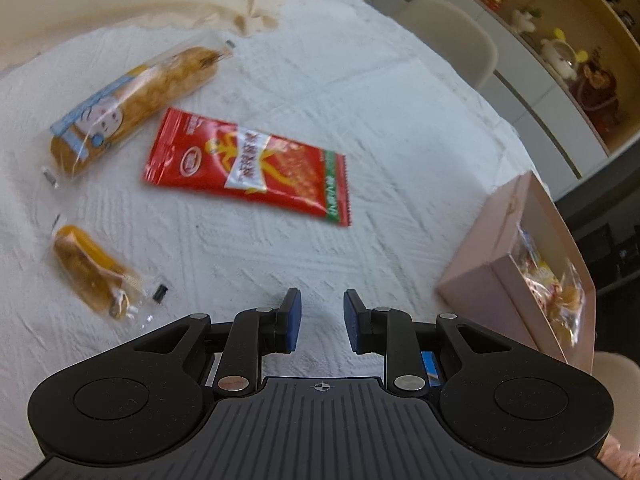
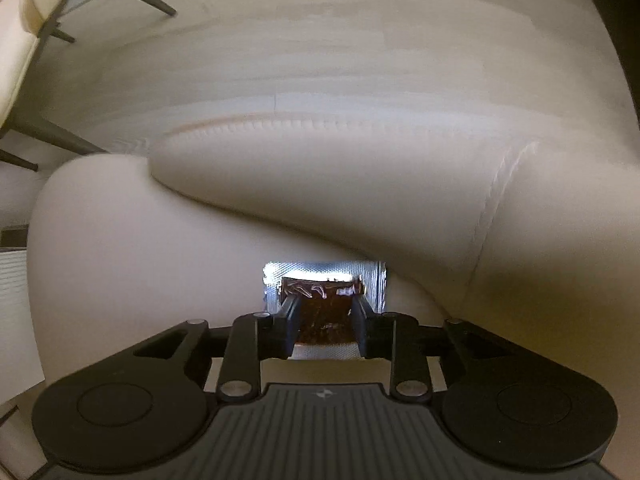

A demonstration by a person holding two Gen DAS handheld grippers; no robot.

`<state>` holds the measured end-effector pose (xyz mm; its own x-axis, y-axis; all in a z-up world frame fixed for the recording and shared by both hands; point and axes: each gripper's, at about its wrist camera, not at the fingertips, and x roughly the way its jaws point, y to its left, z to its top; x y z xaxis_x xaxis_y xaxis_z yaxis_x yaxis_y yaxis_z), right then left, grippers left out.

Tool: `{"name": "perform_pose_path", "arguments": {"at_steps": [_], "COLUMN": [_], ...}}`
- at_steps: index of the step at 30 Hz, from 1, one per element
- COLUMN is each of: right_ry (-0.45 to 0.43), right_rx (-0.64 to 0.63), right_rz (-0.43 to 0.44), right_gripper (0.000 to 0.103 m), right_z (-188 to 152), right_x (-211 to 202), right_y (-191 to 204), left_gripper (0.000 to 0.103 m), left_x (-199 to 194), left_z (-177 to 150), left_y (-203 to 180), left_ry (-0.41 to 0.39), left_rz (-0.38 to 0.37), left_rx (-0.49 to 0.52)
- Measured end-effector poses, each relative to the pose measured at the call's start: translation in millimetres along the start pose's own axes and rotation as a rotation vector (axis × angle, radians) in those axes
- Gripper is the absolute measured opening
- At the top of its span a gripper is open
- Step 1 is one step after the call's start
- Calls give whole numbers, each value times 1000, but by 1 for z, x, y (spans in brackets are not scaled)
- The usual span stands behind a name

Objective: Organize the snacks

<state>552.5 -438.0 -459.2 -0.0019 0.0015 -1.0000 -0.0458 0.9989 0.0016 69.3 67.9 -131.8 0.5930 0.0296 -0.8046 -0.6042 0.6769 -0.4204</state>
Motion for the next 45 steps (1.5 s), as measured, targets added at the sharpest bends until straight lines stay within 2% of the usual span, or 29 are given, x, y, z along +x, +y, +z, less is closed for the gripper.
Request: {"name": "perform_pose_path", "arguments": {"at_steps": [1, 4, 7, 9, 11, 13, 18, 20, 21, 23, 24, 30, 36, 40, 45], "right_ry": [-2, 1, 16, 31, 12, -3, 45, 45, 42, 27, 22, -30, -144, -266, -347], "right_rx": [-13, 6, 6, 59, 57, 34, 40, 66, 68, 50, 36, -9, -71, -118, -49], "right_rz": [-16, -10, 24, 70, 102, 91, 21, 36, 33, 10, 2, 89, 133, 77, 57], "right_gripper": [42, 42, 47, 47, 47, 47, 47, 55, 55, 46, 46, 46, 46, 46, 46], "right_z": [1, 0, 1, 2, 0, -1, 0, -1, 2, 1, 1, -16, -63, -130, -230], "right_x": [2, 1, 5, 3, -3, -8, 6, 7, 11, 8, 4, -40, -125, -197, -282], "right_y": [1, 1, 0, -5, -2, 6, 16, 15, 17, 21, 23, 24, 33, 35, 20], "left_gripper": [27, 27, 27, 27, 27, 27, 27, 26, 26, 26, 26, 26, 26, 26, 26], "left_x": [1, 3, 5, 6, 7, 8, 9, 9, 8, 8, 8, 10, 9, 7, 16], "left_z": [0, 0, 2, 2, 2, 3, 4, 4, 4, 3, 4, 8, 15, 24, 30], "left_y": [0, -2, -6, -8, -9, -10, -10, -9, -9, -9, -9, -7, -11, -24, -37], "left_ry": [-6, -13, -10, -7, -5, -4, -1, 1, 0, 0, 3, 21, 57, 100, 200], "left_rz": [-1, -1, 4, 5, 7, 4, 1, 0, 0, 0, -1, -17, -62, -83, -191], "left_rx": [-3, -3, 3, 7, 10, 9, 7, 8, 6, 5, 5, 7, 26, 118, 245]}}
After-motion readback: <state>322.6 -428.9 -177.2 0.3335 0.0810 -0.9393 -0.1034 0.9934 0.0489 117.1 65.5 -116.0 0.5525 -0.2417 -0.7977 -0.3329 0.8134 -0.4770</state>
